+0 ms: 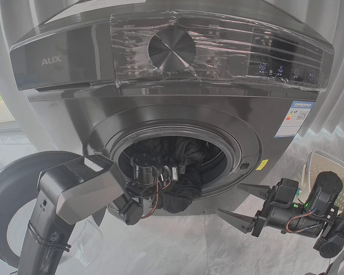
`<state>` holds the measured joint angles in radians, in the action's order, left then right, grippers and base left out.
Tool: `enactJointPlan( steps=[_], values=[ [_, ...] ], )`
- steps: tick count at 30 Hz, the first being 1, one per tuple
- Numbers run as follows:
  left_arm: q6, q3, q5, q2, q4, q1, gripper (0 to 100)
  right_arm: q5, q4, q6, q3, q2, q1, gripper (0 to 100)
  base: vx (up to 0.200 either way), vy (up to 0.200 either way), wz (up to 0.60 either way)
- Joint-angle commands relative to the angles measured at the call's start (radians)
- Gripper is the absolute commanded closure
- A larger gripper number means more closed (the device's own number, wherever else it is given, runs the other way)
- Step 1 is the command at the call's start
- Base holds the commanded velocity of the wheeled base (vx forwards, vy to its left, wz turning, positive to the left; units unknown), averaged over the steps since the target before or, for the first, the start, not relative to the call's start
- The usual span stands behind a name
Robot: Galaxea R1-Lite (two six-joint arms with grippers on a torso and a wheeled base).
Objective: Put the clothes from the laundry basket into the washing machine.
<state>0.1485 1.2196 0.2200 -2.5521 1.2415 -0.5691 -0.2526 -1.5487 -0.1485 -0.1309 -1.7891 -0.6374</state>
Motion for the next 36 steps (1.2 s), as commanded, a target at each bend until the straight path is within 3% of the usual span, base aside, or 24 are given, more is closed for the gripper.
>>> enactJointPlan(
  steps=[1,9,15,32,33,36],
  values=[
    [-0.027,-0.055,-0.002,0.029,-0.020,0.003,0,-0.001,-0.001,0.000,-0.001,-0.003,-0.001,0,0.000,0.000,0.00],
    [-0.027,-0.098,-0.005,0.061,-0.020,-0.008,0,-0.001,-0.001,0.000,-0.001,-0.003,-0.001,0,0.000,0.000,0.00],
    [-0.012,-0.195,-0.056,0.072,-0.002,-0.067,0,-0.001,-0.001,0.000,-0.001,-0.001,-0.005,0,0.000,0.000,0.00],
    [-0.014,-0.143,-0.059,-0.046,0.039,-0.075,0,-0.001,-0.001,0.000,-0.001,-0.001,-0.010,0,0.000,0.000,0.00],
    [-0.014,-0.135,-0.059,-0.051,0.039,-0.075,100,0.001,-0.001,0.000,-0.001,-0.001,-0.011,0,0.000,0.000,0.00],
    [-0.015,-0.117,-0.059,-0.059,0.039,-0.074,100,-0.001,-0.001,0.000,-0.003,-0.001,-0.014,0,0.000,0.000,0.00]
  ],
)
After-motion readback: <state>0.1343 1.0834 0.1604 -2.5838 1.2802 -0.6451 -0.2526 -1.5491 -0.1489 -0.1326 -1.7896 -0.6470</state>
